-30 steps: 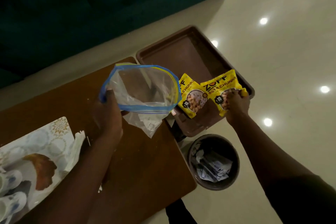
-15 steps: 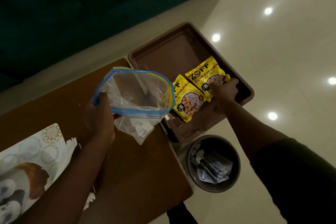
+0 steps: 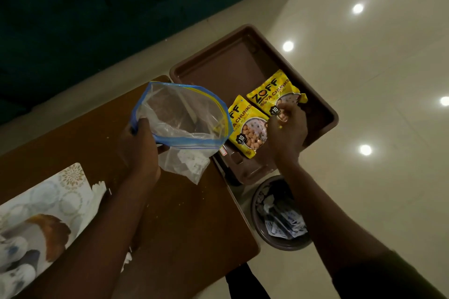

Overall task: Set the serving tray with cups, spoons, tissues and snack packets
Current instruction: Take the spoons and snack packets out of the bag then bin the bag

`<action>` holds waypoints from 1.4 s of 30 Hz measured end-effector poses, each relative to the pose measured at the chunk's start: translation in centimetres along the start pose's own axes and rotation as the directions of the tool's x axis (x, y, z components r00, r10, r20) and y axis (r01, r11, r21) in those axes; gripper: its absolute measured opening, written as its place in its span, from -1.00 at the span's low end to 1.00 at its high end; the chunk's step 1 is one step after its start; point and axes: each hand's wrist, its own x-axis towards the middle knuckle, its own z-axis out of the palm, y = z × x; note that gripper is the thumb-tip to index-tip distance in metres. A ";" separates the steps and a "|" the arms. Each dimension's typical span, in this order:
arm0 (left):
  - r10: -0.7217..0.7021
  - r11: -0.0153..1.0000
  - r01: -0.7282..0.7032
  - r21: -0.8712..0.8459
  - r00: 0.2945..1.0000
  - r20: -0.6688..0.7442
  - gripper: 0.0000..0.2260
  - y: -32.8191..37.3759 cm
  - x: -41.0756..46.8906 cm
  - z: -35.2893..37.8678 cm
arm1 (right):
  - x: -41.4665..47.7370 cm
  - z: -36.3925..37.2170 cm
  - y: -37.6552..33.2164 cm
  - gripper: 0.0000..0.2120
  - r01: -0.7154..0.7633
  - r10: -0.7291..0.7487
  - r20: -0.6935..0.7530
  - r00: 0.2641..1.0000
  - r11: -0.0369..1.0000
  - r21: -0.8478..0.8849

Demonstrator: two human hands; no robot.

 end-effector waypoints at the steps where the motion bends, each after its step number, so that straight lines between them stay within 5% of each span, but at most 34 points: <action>1: -0.008 1.000 0.008 -0.010 1.000 0.002 -0.75 0.0 -0.1 0.0 | -1.3 0.0 -0.2 -0.69 0.018 -0.019 0.031 0.999 0.999 0.031; 6: -0.061 0.993 0.063 -0.096 0.998 0.022 -0.79 0.3 -0.5 -0.5 | -7.3 0.3 -0.5 -0.57 0.039 -0.079 0.289 0.954 0.989 0.142; 11: -0.173 0.977 0.188 -0.102 0.975 0.140 -0.91 1.5 -1.0 -1.4 | -10.5 1.2 -2.0 -0.17 -0.153 -0.060 0.606 0.793 0.943 0.295; 14: -0.152 0.972 0.209 -0.104 0.905 0.397 -0.87 2.3 -1.9 -2.0 | -10.8 1.9 -2.9 -0.48 -0.038 -0.085 0.524 0.847 0.975 0.219; 16: -0.039 0.994 0.086 -0.071 0.862 0.505 -0.76 2.5 -2.3 -2.5 | -10.2 2.2 -3.2 -0.76 -0.068 -0.005 0.391 0.920 0.982 0.173; 20: 0.248 0.962 -0.273 0.020 0.900 0.357 -0.77 2.6 -2.2 -3.7 | -8.6 1.5 -3.7 -0.75 -0.374 0.198 0.470 0.860 0.870 0.320; 22: 0.272 0.939 -0.327 0.101 0.892 0.360 -0.78 2.4 -1.7 -4.6 | -8.1 0.8 -3.8 -0.74 -0.437 0.239 0.501 0.832 0.838 0.327; 25: 0.064 0.955 -0.208 0.210 0.839 0.541 -0.67 2.0 -1.5 -5.9 | -7.9 -0.4 -3.5 -0.73 -0.449 0.218 0.549 0.807 0.830 0.331; 28: -0.219 0.976 0.129 0.178 0.619 0.755 -0.49 1.6 -1.9 -6.6 | -8.4 -1.5 -3.5 -0.72 -0.401 0.144 0.607 0.781 0.862 0.311; 30: -0.264 0.964 0.182 0.196 0.529 0.806 -0.48 1.1 -2.1 -6.7 | -8.7 -2.0 -3.5 -0.70 -0.402 0.138 0.629 0.765 0.865 0.299; 32: -0.210 0.977 0.154 0.148 0.568 0.796 -0.54 0.5 -2.7 -6.2 | -8.8 -2.5 -3.1 -0.65 -0.410 0.116 0.629 0.769 0.844 0.346; 35: -0.057 0.998 0.010 0.069 0.680 0.731 -0.58 0.5 -4.1 -4.5 | -8.8 -3.9 -2.3 -0.52 -0.353 0.169 0.450 0.877 0.861 0.365; 38: 0.008 0.984 -0.137 0.112 0.665 0.747 -0.55 0.6 -5.3 -2.8 | -8.6 -5.5 -1.1 -0.49 -0.333 0.260 0.241 0.935 0.877 0.346; 42: -0.021 0.959 -0.209 0.192 0.623 0.782 -0.52 0.8 -6.5 -1.1 | -8.4 -7.6 0.3 -0.41 -0.300 0.249 0.185 0.951 0.891 0.340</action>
